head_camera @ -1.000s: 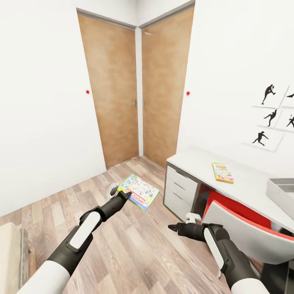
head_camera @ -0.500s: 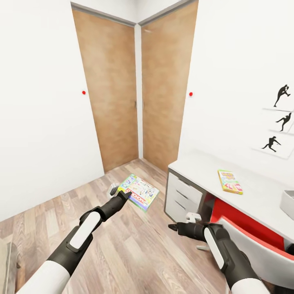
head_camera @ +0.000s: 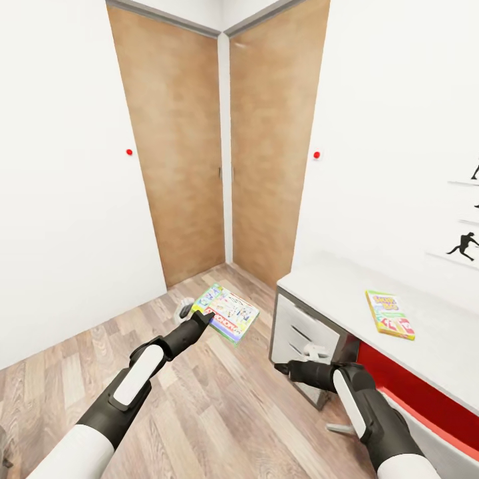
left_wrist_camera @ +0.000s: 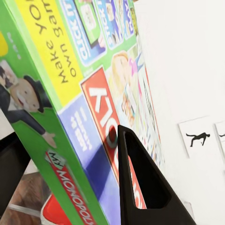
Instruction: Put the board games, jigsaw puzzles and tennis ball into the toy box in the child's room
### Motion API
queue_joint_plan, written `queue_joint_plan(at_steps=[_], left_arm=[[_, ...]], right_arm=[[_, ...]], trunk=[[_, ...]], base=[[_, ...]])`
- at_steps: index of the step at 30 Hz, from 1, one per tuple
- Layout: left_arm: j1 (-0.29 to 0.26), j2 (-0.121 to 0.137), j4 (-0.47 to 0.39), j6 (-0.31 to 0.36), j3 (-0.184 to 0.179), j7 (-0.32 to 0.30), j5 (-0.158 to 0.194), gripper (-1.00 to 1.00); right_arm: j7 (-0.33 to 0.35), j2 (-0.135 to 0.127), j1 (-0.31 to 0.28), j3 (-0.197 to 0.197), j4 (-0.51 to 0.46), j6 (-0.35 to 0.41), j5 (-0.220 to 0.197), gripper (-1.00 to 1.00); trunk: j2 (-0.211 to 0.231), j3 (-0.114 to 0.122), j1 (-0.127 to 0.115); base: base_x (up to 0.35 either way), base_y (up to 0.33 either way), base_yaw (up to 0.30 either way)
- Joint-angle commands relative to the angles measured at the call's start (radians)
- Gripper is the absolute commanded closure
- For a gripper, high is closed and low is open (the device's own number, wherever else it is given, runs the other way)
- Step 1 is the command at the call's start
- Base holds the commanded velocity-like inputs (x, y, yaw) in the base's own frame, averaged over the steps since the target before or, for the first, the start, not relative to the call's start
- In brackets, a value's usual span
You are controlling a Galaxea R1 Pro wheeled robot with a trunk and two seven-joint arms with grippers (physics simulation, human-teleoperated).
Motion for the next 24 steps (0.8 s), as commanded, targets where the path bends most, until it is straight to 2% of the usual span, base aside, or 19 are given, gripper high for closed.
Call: queue_joint_plan(at_steps=[1, 11, 15, 17, 24], left_arm=[[-0.001, 0.001, 0.0, 0.002, -0.001, -0.001, 0.008, 1.0], [-0.001, 0.001, -0.001, 0.002, -0.001, -0.003, 0.008, 1.0], [-0.001, 0.002, -0.008, 0.002, -0.001, -0.003, 0.008, 1.0], [-0.001, 0.003, -0.018, 0.002, -0.001, -0.002, 0.008, 1.0], [-0.001, 0.003, -0.026, 0.002, -0.002, -0.002, 0.008, 1.0]], right_arm=[[0.002, 0.0, -0.001, -0.001, -0.001, 0.005, -0.002, -1.0], [0.002, -0.002, 0.004, -0.001, -0.015, 0.005, -0.002, -1.0], [0.003, -0.005, 0.024, -0.001, -0.056, 0.006, -0.002, -1.0], [0.003, -0.006, 0.054, -0.003, -0.112, 0.008, -0.002, -1.0], [0.002, -0.007, 0.09, -0.006, -0.183, 0.009, -0.002, -1.0]], trunk=[[-0.002, -0.002, 0.001], [-0.002, -0.002, 0.001], [-0.002, -0.002, 0.001], [-0.002, -0.002, 0.001], [-0.002, -0.002, 0.001]], base=[[0.335, 0.0, 0.0], [0.335, 0.0, 0.0], [0.335, 0.0, 0.0], [0.335, 0.0, 0.0], [0.335, 0.0, 0.0]])
